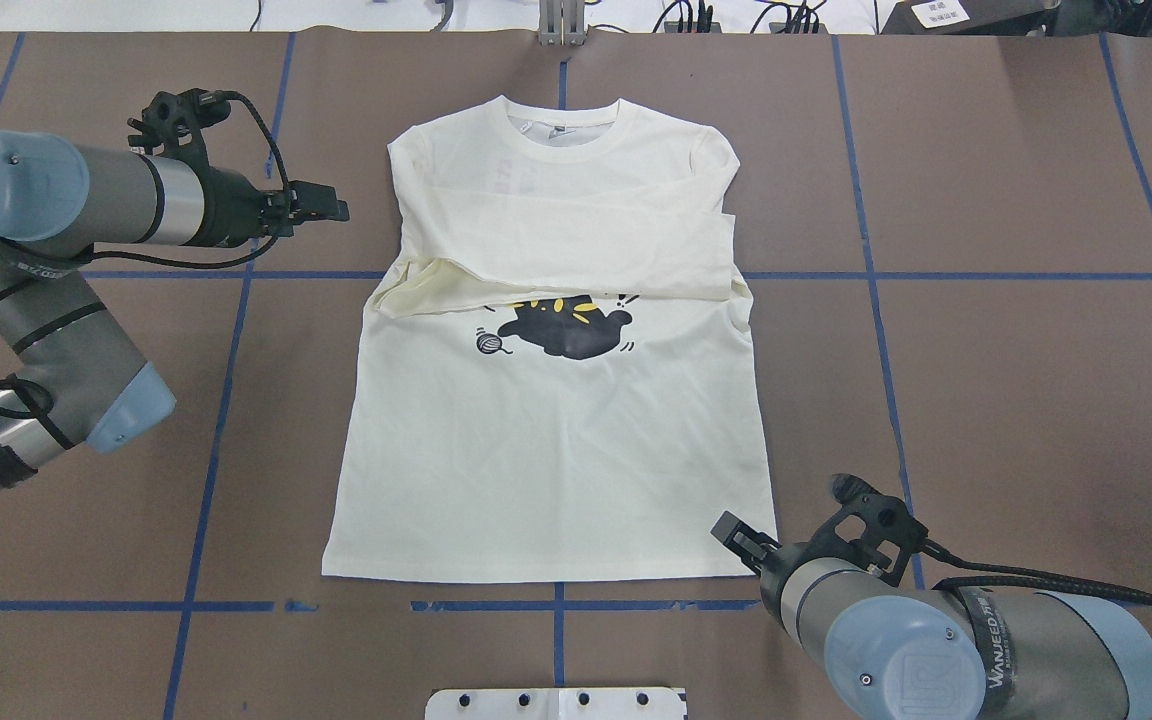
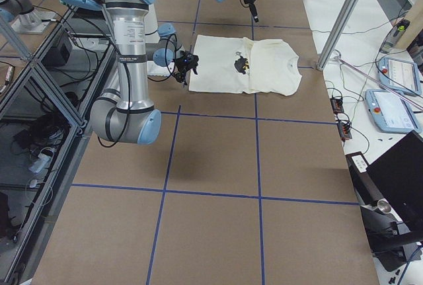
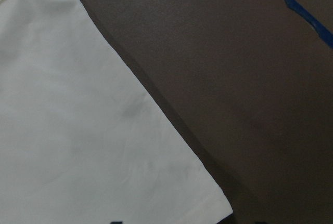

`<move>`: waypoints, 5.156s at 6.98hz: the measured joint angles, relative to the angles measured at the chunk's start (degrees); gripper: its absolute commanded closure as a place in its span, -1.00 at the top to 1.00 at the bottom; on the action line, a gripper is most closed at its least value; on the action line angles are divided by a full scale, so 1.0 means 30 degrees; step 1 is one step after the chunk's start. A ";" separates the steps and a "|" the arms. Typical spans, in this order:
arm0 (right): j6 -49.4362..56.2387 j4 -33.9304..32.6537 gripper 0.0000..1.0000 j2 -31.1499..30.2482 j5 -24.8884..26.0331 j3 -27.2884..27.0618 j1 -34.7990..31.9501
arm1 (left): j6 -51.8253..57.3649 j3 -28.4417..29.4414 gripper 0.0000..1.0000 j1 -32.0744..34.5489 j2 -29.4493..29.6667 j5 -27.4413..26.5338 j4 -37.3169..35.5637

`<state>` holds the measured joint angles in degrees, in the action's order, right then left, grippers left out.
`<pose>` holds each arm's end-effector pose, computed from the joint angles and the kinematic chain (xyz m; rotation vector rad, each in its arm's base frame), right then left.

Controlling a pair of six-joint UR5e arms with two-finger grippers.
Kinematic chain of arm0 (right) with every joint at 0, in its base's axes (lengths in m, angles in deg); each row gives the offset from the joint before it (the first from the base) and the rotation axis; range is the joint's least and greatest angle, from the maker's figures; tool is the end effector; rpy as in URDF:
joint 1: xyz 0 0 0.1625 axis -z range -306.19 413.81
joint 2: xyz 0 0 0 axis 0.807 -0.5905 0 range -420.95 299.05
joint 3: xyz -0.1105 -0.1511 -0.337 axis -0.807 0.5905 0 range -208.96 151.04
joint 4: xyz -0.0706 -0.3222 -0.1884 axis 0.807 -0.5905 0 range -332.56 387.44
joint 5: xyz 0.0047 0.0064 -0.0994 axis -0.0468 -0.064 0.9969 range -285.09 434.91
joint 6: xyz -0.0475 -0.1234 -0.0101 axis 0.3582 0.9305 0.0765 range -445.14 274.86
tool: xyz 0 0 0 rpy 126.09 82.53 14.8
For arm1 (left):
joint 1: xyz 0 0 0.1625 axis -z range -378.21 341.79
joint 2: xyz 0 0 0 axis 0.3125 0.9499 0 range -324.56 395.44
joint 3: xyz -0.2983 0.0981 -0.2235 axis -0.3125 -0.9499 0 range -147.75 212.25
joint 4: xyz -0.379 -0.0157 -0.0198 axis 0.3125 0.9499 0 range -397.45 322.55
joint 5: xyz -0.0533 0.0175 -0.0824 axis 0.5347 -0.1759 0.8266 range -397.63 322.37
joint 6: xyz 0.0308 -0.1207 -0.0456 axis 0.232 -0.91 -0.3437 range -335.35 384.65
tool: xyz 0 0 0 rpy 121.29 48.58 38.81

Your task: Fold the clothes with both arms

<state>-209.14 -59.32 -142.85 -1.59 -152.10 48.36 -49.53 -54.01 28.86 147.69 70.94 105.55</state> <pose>-0.4655 -0.2094 0.3319 0.0269 -0.8235 0.7417 0.3651 -0.5263 0.3517 0.4059 1.2032 -0.2682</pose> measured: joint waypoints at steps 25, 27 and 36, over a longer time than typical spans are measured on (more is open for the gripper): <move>-0.0598 0.0121 -1.00 0.0111 -0.0692 -0.0129 -0.0376 | -1.1180 -0.9685 0.75 -0.9117 -0.4630 -0.3961 -0.9163; -0.0542 0.0121 -1.00 0.0116 -0.0692 -0.0143 -0.0380 | -1.1812 -0.9864 0.65 -1.0365 -0.4380 -0.4998 -1.1012; -0.0559 0.0090 -1.00 0.0024 -0.0657 -0.0196 -0.0411 | -1.1859 -0.9131 0.26 -1.1041 -0.4447 -0.5095 -1.2053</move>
<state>-210.82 -59.05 -142.78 -3.56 -152.69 47.13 -85.11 -81.40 -4.27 134.35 55.66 69.39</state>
